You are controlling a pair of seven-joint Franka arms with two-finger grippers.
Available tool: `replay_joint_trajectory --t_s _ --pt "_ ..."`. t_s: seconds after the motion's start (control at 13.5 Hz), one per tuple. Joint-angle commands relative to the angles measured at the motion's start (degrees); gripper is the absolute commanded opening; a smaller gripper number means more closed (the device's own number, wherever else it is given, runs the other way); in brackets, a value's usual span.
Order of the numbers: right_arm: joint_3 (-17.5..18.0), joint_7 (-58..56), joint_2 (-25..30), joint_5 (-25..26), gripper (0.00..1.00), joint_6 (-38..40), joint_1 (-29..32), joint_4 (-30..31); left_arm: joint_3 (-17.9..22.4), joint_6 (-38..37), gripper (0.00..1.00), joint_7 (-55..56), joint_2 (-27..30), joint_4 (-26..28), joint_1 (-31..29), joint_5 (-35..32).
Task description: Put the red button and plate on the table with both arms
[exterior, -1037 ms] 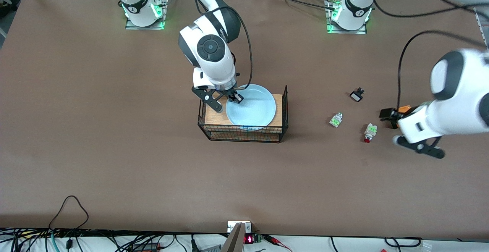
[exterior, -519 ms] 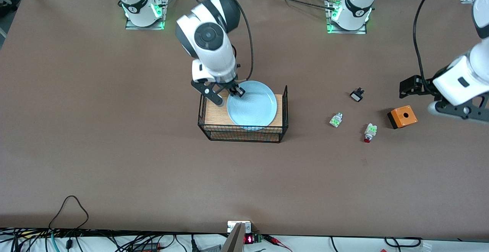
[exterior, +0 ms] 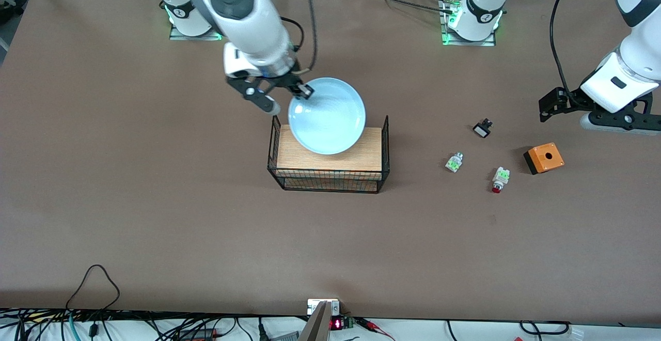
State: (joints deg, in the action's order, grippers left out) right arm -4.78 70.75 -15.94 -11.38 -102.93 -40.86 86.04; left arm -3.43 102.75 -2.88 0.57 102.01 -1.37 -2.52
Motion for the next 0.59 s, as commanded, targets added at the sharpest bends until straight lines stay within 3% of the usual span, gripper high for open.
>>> replay_joint_trajectory --t_s 0.0,0.37,0.52 --pt "0.2 -12.3 2.4 -0.5 0.00 4.8 7.0 0.5 -0.2 -1.5 1.00 0.2 0.5 -0.6 -0.3 0.4" --pt "-0.2 -42.8 3.5 0.2 0.00 10.7 22.4 1.4 -0.1 -4.7 1.00 0.2 0.6 -1.1 -0.4 0.4" --pt "-0.2 -53.5 3.5 3.1 0.00 10.7 27.2 4.6 -0.1 -5.4 1.00 0.2 0.6 -1.3 -0.4 0.5"
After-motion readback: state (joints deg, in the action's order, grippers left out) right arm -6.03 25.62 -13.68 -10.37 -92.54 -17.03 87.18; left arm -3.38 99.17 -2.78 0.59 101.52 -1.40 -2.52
